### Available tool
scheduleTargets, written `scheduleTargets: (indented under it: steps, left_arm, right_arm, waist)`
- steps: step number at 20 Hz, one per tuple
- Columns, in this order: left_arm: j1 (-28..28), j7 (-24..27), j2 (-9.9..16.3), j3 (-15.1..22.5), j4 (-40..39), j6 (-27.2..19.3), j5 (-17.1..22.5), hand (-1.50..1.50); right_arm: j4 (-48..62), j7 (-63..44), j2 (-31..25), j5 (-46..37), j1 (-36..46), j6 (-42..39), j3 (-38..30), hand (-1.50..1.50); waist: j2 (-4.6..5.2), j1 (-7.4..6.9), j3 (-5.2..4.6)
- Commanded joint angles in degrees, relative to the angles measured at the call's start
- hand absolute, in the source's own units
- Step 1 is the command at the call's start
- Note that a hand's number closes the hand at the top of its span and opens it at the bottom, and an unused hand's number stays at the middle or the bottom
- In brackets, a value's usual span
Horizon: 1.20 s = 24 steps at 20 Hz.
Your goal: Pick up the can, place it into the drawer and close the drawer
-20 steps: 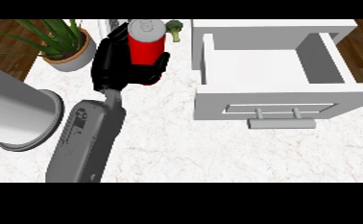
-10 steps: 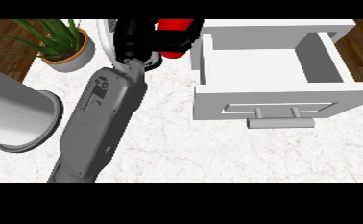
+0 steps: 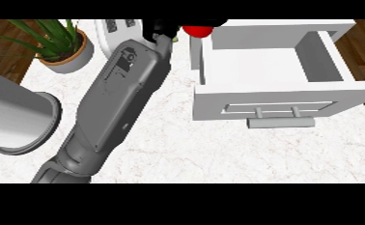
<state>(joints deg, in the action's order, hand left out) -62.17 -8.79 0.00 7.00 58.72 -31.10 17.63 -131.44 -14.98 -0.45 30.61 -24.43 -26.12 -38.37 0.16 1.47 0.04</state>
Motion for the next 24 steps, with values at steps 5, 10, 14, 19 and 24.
scheduleTargets:
  steps: [5,10,14,19,24]
  left_arm:
    - [-7.31,4.1,0.0,5.68,-9.09,-4.25,7.66,1.5]
    - [-15.06,3.43,0.0,4.46,-17.39,-2.73,11.04,1.5]
    - [-14.84,7.12,0.0,10.28,-17.79,-6.24,16.13,1.5]
    - [-16.24,11.47,0.0,13.26,-24.15,-6.71,21.32,1.5]
    - [-15.64,12.8,0.0,18.34,-25.29,-7.5,25.86,1.5]
  right_arm:
    - [-2.11,0.05,0.41,-1.87,-0.84,1.45,2.78,-1.5]
    - [1.49,-1.12,-1.15,0.36,2.69,0.53,0.05,-1.5]
    - [-0.56,-0.11,0.37,-4.01,1.7,2.09,4.15,-1.5]
    - [1.77,-0.29,-1.39,0.22,2.7,0.0,-0.39,-1.5]
    - [-2.46,-3.27,-0.04,-1.22,3.5,2.32,2.73,-1.5]
  waist:
    - [0.05,0.59,0.0]
    - [0.21,0.9,0.02]
    - [0.21,1.15,0.03]
    - [0.58,2.73,0.07]
    - [0.63,2.59,0.04]
